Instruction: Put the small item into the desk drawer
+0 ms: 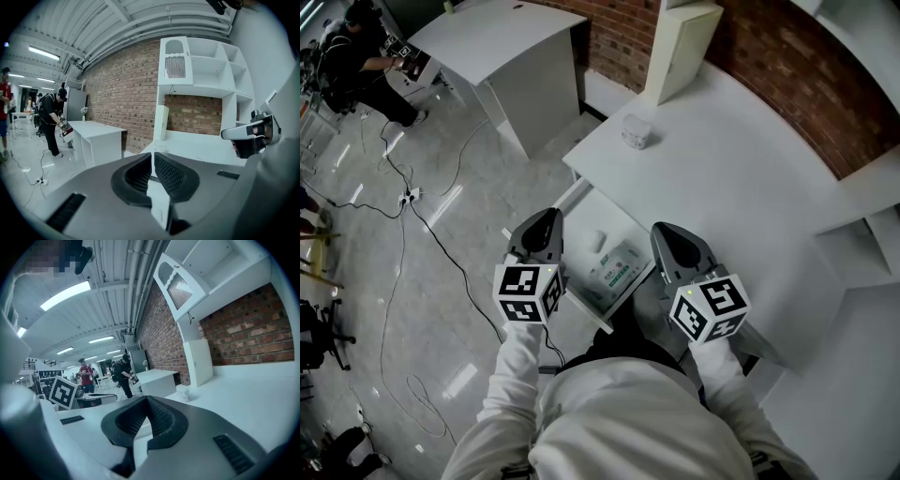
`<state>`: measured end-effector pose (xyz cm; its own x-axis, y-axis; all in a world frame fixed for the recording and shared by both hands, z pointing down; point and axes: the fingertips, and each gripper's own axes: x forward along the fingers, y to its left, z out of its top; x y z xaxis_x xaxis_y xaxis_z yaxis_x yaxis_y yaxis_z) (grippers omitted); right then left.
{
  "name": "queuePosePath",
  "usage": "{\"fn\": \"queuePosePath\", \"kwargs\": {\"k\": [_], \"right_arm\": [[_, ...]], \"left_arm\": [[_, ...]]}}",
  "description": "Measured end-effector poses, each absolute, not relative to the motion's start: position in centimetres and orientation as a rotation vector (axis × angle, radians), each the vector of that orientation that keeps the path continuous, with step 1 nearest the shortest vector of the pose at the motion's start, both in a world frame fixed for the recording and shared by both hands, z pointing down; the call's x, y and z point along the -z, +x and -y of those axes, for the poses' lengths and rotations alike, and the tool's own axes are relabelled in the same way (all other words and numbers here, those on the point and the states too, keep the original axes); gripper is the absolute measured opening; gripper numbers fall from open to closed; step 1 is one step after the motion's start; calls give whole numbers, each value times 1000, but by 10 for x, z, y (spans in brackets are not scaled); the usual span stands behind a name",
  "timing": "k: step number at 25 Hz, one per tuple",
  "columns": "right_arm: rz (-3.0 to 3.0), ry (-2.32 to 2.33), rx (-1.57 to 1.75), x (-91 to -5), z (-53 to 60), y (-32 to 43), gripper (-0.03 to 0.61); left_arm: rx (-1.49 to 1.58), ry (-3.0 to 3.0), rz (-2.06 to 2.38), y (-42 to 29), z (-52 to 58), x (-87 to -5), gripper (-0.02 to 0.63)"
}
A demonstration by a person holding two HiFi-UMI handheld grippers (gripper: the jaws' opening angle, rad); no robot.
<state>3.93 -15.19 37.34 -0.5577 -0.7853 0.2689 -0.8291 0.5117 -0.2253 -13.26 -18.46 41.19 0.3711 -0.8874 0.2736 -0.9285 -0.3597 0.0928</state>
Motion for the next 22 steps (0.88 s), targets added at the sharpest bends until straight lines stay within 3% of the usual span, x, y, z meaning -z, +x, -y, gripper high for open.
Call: {"fn": "queuePosePath", "kwargs": {"k": [22], "right_arm": [[2624,1419,-402,-360,143,25,28]], "left_arm": [[-219,2386,1675,-162,147,-394,25]]}}
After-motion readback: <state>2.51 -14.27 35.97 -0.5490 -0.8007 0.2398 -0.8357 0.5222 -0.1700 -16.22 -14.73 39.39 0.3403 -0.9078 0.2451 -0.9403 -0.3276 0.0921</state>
